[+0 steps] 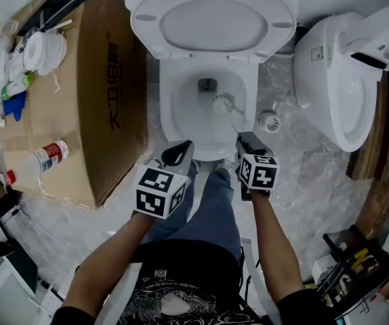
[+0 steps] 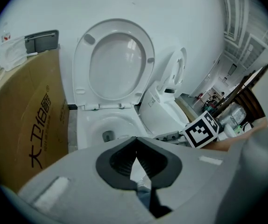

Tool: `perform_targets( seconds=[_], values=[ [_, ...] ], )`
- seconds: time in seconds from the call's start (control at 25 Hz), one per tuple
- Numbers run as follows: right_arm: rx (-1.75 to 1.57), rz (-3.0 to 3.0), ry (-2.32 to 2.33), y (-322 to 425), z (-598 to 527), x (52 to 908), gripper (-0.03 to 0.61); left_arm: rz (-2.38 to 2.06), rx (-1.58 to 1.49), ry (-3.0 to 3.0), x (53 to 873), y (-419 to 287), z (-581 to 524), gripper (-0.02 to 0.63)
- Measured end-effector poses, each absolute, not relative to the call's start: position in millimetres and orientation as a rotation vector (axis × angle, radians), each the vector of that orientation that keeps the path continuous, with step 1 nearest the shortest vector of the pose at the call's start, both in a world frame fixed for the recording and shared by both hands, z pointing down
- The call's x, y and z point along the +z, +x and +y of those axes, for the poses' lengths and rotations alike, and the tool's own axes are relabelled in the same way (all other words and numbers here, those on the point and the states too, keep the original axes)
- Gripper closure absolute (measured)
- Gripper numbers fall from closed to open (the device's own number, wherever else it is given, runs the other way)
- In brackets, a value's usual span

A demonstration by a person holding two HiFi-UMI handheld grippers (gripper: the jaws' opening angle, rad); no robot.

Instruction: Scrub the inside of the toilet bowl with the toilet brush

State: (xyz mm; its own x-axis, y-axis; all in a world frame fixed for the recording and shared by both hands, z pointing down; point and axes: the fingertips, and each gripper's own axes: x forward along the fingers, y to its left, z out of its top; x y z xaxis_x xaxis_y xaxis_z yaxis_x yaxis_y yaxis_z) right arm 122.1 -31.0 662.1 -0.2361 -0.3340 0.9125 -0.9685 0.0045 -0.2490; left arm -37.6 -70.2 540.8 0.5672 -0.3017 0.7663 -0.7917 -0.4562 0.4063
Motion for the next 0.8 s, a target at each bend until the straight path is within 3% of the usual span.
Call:
perform_targets(
  seconds=[0.36, 0.8],
  values=[
    [1.29, -1.649, 1.273, 94.3, 5.6, 663.9, 0.425, -0.882, 0.787, 2.011, 541.0, -35.0, -64.6, 0.615],
    [1.249, -1.706, 1.213, 56.8, -36.8, 678.2, 0.425, -0.925, 0.787, 1.966, 547.7, -62.7, -61.3, 0.615]
  ],
)
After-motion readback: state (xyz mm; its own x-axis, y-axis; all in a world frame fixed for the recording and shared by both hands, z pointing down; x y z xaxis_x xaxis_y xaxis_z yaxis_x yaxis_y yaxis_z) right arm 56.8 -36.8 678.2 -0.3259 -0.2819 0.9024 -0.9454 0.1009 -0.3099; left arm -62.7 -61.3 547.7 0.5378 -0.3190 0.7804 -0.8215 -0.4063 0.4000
